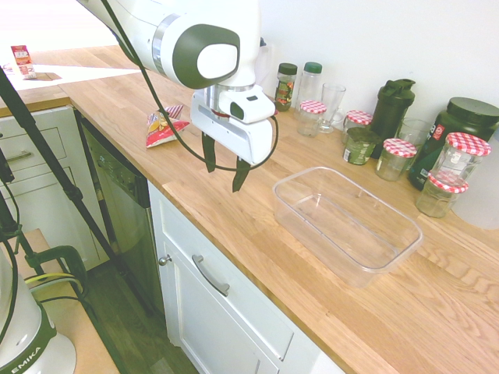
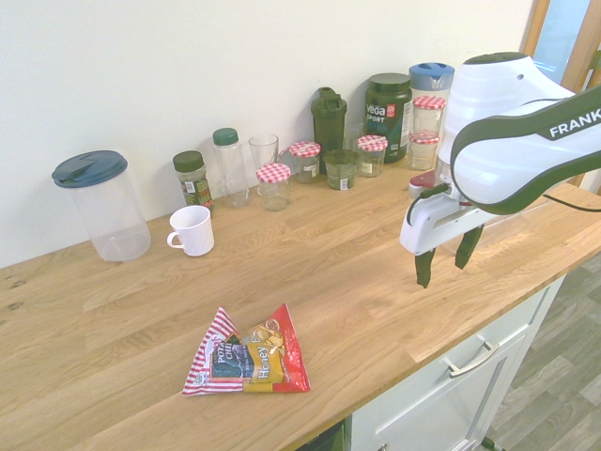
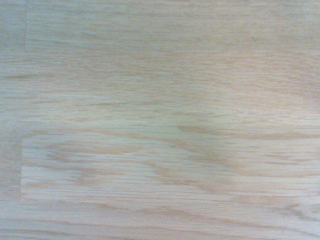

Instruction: Put the chip bag into the container

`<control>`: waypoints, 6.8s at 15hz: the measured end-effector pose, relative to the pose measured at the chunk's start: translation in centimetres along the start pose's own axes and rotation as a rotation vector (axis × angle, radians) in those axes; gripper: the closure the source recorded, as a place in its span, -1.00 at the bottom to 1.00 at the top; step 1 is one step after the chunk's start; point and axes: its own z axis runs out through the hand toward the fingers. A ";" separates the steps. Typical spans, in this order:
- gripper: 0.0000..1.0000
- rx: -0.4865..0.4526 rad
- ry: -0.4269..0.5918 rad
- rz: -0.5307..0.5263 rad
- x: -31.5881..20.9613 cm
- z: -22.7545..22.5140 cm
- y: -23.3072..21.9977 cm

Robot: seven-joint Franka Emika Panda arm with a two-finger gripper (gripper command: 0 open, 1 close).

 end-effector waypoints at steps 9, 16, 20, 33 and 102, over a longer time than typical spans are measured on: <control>-1.00 0.047 0.050 -0.059 -6.4 -2.8 -7.4; -1.00 0.049 0.142 -0.162 -18.7 -3.1 -22.1; -1.00 0.034 0.154 -0.196 -21.1 -1.2 -29.4; 1.00 0.001 0.142 -0.208 -22.3 2.3 -36.6; 1.00 0.220 -0.041 0.076 25.5 -7.2 11.6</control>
